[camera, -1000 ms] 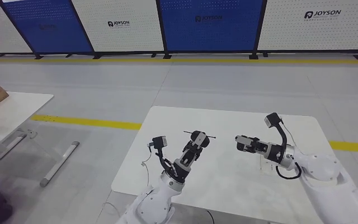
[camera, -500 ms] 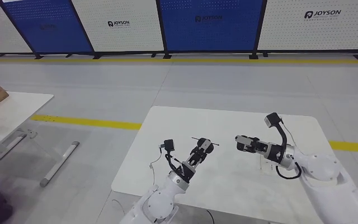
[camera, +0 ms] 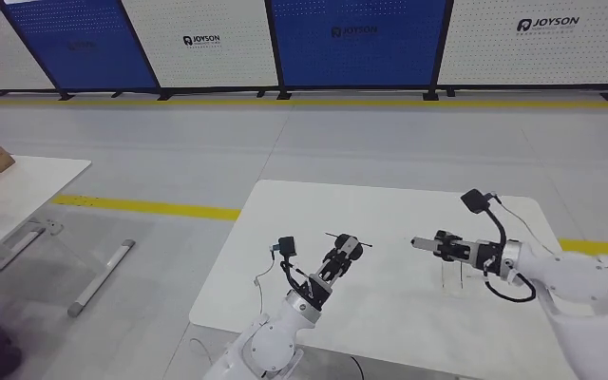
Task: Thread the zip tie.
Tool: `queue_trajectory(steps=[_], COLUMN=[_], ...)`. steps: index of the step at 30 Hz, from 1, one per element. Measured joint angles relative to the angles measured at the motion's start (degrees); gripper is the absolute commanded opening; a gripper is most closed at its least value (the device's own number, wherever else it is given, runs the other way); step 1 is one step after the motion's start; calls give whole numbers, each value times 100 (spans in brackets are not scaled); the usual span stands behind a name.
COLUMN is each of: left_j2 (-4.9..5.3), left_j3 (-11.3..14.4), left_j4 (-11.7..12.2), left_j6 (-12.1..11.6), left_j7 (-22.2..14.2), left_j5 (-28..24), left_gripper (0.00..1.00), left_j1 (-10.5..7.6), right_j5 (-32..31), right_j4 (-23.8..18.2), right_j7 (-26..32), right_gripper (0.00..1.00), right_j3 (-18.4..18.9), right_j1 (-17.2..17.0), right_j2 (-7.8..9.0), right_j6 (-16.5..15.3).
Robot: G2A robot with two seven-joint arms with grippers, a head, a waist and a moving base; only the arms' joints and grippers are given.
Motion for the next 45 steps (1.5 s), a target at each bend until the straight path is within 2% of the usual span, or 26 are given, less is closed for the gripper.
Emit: queue_trajectory(steps=[5, 7, 9, 21, 22, 24, 26, 28, 32, 37, 40, 45], left_j2=[0, 0, 0, 0, 0, 0, 0, 0, 0, 0, 0, 0], left_j3=[0, 0, 0, 0, 0, 0, 0, 0, 0, 0, 0, 0], left_j4=[0, 0, 0, 0, 0, 0, 0, 0, 0, 0, 0, 0], left_j6=[0, 0, 0, 0, 0, 0, 0, 0, 0, 0, 0, 0], left_j7=[0, 0, 0, 0, 0, 0, 0, 0, 0, 0, 0, 0], left_j5=[0, 0, 0, 0, 0, 0, 0, 0, 0, 0, 0, 0], left_gripper=[0, 0, 0, 0, 0, 0, 0, 0, 0, 0, 0, 0], left_j1=[0, 0, 0, 0, 0, 0, 0, 0, 0, 0, 0, 0], right_j5=[-866, -1330, -1692, -1780, -1900, -2114, -2221, -2264, -2383, -1922, -1823, -1843], right_j4=[-273, -284, -319, -339, -351, -322, -153, 77, 678, 1842, 2284, 2305], right_j7=[569, 799, 849, 807, 806, 852, 1047, 1314, 1681, 1626, 1471, 1451], right_gripper=[100, 100, 100, 100, 100, 100, 100, 100, 100, 100, 100, 100], right_j3=[374, 328, 219, 164, 80, -39, -160, -329, -810, -1544, -1792, -1803], right_j1=[-12, 73, 148, 135, 101, 165, 394, 693, 1248, 2002, 2267, 2275], right_j2=[154, 190, 195, 193, 190, 180, 157, 123, 29, -194, -302, -306], right_j6=[563, 885, 1055, 1056, 1080, 1380, 1895, 2261, 2655, 2744, 2676, 2667])
